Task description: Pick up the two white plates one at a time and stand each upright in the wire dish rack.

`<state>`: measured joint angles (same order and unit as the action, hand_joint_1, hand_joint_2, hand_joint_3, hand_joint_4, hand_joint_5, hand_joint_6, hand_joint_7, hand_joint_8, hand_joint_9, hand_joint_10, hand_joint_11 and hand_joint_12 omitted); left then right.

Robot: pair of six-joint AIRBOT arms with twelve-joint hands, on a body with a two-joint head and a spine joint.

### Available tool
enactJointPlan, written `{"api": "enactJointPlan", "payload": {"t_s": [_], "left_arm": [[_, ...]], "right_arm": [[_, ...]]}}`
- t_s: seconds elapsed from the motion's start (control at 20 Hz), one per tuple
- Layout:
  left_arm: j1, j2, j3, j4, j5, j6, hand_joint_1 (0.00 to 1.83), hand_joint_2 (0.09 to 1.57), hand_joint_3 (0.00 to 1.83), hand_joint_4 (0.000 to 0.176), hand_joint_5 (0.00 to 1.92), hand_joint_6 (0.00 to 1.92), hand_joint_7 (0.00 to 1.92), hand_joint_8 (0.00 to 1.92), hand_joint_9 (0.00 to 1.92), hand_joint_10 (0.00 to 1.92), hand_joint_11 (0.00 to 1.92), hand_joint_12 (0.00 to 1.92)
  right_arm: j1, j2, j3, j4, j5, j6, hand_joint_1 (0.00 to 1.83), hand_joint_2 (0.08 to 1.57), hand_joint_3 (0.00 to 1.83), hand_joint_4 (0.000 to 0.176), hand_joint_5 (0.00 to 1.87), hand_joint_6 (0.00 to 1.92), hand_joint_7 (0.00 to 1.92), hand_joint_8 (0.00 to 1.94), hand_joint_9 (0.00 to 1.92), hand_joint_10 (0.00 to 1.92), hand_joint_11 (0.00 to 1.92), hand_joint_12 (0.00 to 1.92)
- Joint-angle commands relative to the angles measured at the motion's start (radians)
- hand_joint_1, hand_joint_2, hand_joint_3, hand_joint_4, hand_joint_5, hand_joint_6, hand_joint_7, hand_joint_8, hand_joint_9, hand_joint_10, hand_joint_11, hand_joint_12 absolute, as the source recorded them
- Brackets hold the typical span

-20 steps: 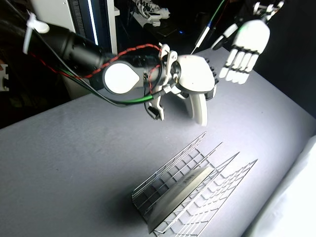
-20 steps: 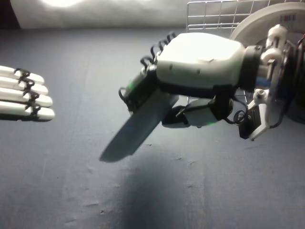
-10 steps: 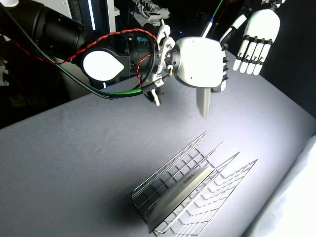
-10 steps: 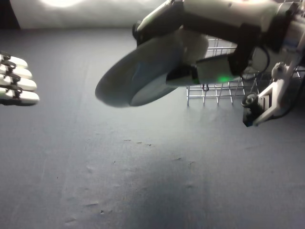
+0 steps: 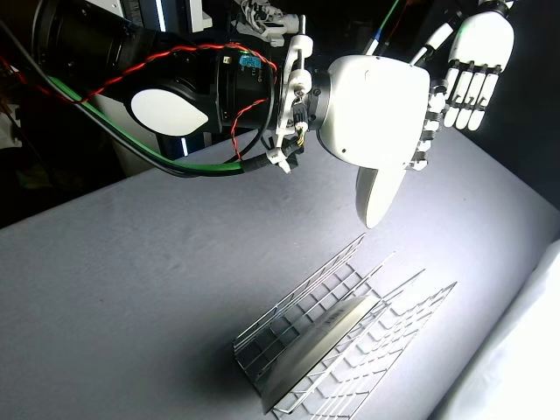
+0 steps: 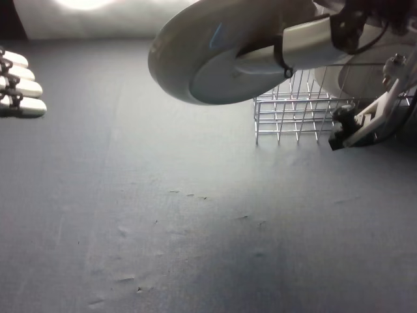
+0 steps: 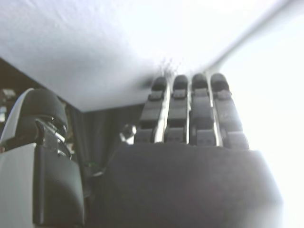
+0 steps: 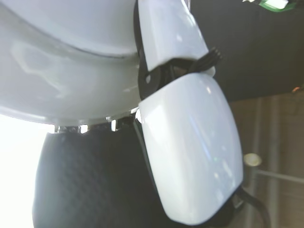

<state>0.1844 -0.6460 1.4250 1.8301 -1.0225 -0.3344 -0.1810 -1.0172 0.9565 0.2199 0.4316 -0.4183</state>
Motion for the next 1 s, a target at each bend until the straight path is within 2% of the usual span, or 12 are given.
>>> {"api": "enactJointPlan", "payload": {"t_s": [0.0, 0.5, 0.65, 0.95], "left_arm": [[-0.011, 0.003, 0.006, -0.042, -0.012, -0.006, 0.00, 1.11, 0.00, 0.000, 0.00, 0.00, 0.00, 0.00, 0.00, 0.00, 0.00, 0.00], [-0.021, -0.002, 0.003, -0.026, -0.016, -0.009, 0.00, 1.10, 0.00, 0.000, 0.01, 0.00, 0.00, 0.00, 0.00, 0.00, 0.00, 0.00], [-0.023, -0.012, 0.021, -0.026, -0.017, -0.009, 0.00, 1.11, 0.00, 0.000, 0.00, 0.00, 0.00, 0.00, 0.00, 0.00, 0.00, 0.00], [-0.022, -0.031, 0.065, -0.026, -0.028, -0.020, 0.00, 1.09, 0.00, 0.000, 0.00, 0.00, 0.00, 0.00, 0.00, 0.00, 0.00, 0.00]], "right_arm": [[0.021, 0.016, 0.007, 0.018, 0.138, 0.018, 1.49, 1.11, 0.00, 0.000, 0.83, 1.08, 0.92, 0.96, 0.95, 1.03, 0.87, 1.52], [-0.034, 0.047, 0.082, 0.034, 0.110, 0.017, 1.48, 1.13, 0.00, 0.000, 0.81, 1.14, 0.87, 1.01, 0.90, 1.10, 0.83, 1.56], [-0.068, 0.047, 0.106, 0.015, 0.108, 0.016, 1.48, 1.14, 0.00, 0.000, 0.80, 1.20, 0.85, 1.01, 0.89, 1.10, 0.86, 1.52], [-0.136, 0.045, 0.134, -0.026, 0.108, 0.015, 1.49, 1.13, 0.00, 0.000, 0.82, 1.15, 0.89, 0.98, 0.90, 1.09, 0.88, 1.50]]}}
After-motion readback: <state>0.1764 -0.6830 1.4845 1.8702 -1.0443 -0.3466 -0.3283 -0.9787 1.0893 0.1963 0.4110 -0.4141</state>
